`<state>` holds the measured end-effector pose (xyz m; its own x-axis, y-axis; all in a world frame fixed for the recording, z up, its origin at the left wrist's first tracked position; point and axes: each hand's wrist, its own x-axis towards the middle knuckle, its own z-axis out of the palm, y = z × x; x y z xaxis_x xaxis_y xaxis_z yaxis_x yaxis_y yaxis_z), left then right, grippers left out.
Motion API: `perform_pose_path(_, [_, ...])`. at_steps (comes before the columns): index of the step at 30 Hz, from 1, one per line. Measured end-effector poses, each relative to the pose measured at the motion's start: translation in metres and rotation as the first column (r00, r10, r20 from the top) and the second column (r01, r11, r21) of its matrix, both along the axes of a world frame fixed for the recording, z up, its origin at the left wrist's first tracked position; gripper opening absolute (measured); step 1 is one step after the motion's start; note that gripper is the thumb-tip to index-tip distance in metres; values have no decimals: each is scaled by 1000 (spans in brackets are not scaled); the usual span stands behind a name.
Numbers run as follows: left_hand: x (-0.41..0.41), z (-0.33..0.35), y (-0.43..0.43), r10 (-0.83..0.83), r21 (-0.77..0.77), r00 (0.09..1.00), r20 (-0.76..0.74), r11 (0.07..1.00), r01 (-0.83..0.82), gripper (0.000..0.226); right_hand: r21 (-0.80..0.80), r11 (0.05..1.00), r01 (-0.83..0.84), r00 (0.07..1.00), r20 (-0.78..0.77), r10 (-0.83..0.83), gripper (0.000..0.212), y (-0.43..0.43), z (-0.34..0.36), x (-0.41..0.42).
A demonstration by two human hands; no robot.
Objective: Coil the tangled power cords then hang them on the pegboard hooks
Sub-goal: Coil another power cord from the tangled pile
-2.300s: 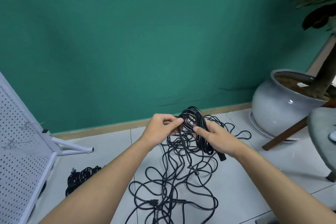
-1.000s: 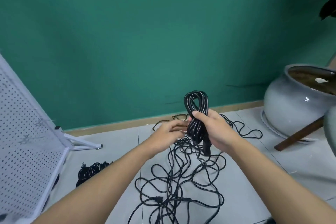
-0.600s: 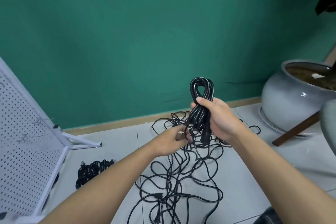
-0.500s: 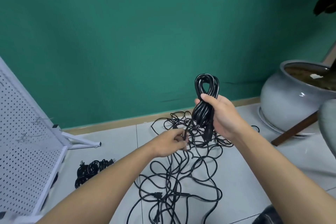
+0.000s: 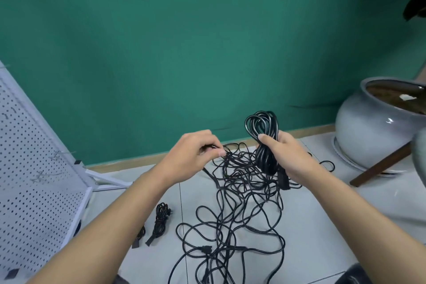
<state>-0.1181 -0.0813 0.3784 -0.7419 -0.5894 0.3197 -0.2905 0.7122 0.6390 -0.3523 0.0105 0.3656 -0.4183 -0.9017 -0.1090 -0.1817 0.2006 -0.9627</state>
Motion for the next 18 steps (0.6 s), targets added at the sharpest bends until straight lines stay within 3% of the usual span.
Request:
perform_pose_path(6, [-9, -12, -6, -4, 80, 1000, -27, 997, 6, 13, 12, 993, -119, 976, 185, 115, 20, 1, -4, 14])
perform_pose_path(13, [-16, -27, -10, 34, 213, 995, -93, 977, -13, 12, 2, 975, -221, 957, 192, 217, 19, -9, -13, 24])
perform_pose_path(16, [-18, -29, -9, 10, 257, 998, -62, 966, 6, 14, 17, 979, -205, 974, 106, 202, 22, -10, -17, 25])
perform_pose_path(18, [-17, -28, -9, -5, 286, 1000, -20, 958, 11, 16, 10, 989, -150, 981, 130, 147, 25, -11, -19, 25])
